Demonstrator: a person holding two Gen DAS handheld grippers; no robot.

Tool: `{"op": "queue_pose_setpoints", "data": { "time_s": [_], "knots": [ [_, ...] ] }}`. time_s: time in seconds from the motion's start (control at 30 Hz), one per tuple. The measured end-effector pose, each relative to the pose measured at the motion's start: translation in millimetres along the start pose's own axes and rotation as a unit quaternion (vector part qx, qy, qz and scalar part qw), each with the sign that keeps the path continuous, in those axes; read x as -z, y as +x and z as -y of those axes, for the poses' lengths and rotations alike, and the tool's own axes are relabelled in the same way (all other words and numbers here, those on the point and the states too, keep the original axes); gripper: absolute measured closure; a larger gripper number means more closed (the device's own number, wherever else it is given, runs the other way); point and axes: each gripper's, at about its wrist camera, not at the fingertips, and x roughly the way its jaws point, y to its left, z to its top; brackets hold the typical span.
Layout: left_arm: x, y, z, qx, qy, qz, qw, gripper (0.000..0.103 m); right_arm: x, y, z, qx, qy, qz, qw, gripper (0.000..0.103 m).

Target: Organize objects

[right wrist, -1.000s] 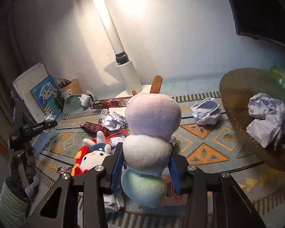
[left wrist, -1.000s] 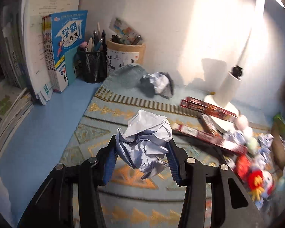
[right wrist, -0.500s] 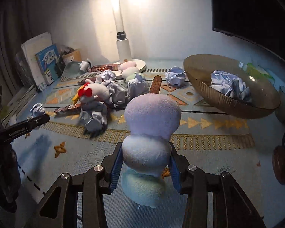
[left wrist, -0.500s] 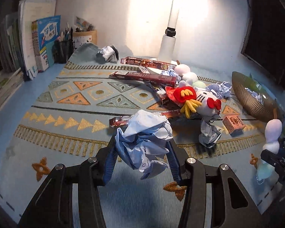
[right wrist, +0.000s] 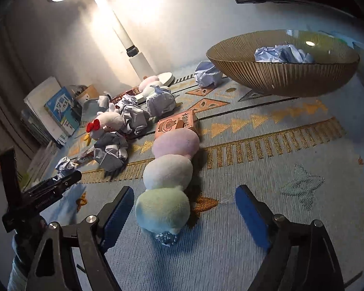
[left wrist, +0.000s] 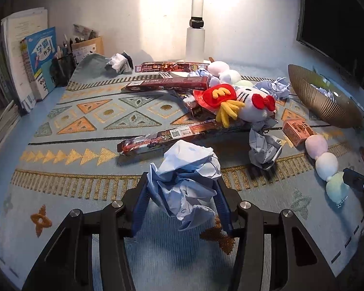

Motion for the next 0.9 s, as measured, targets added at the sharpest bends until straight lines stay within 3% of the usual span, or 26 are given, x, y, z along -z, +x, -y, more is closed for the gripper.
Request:
{"op": "queue_pose_setpoints", "data": {
  "time_s": [0.2, 0.27, 0.33, 0.43, 0.5, 0.53, 0.57, 0.6, 0.73, 0.83, 0.9],
  "knots": [
    [0.9, 2.4, 3.0, 0.005, 0.007, -0.007, 0.9999, 0.056, -0.7, -0.5, 0.6, -0.014, 0.008, 0.000, 1.000, 0.014],
    [1.0, 2.8, 4.4, 0.004, 0.010, -0.008, 0.9999, 0.056, -1.5, 2.1, -7.9, 0.012, 0.002, -0.008, 1.000, 0.012],
    [0.9, 3.2, 4.1, 0.005, 0.009, -0.010, 0.9999, 0.056, -1.4, 8.8, -25.0, 0.032, -0.020, -0.029, 0.999, 0.004],
    [1.1, 3.2, 2.6, 0.005, 0.006, -0.010, 0.9999, 0.056, 1.5, 22.9, -47.7, 0.064, -0.048, -0.043, 0.996, 0.005],
    [1.1, 3.3, 2.2, 0.002, 0.005, -0.011, 0.9999, 0.056, 1.8, 28.4, -50.4, 0.102, -0.044, -0.034, 0.993, 0.018],
    [1.1, 3.5, 2.4, 0.000, 0.005, -0.011, 0.9999, 0.056, 0.9, 28.7, -50.1, 0.121, -0.039, -0.028, 0.991, 0.031],
    [1.2, 3.5, 2.7, -0.002, 0.005, -0.012, 0.9999, 0.056, -0.8, 28.7, -48.8, 0.128, -0.031, -0.026, 0.991, 0.055],
    [1.0, 3.4, 3.5, -0.005, 0.005, -0.012, 0.9999, 0.056, -1.9, 28.5, -47.2, 0.111, -0.026, -0.030, 0.993, 0.060],
    [0.5, -5.7, 10.7, -0.007, 0.012, -0.006, 0.9999, 0.057, -5.7, 14.3, -40.3, 0.096, -0.022, -0.021, 0.995, 0.060],
    [-11.4, -30.8, 23.0, 0.055, -0.017, 0.016, 0.9982, 0.057, -17.5, -15.7, -32.5, 0.069, 0.002, 0.009, 0.998, 0.060],
    [-30.5, -48.8, 43.8, 0.084, -0.010, 0.042, 0.9956, 0.057, -32.6, -37.4, -28.0, 0.066, 0.010, 0.037, 0.997, 0.060]
  ]
}}
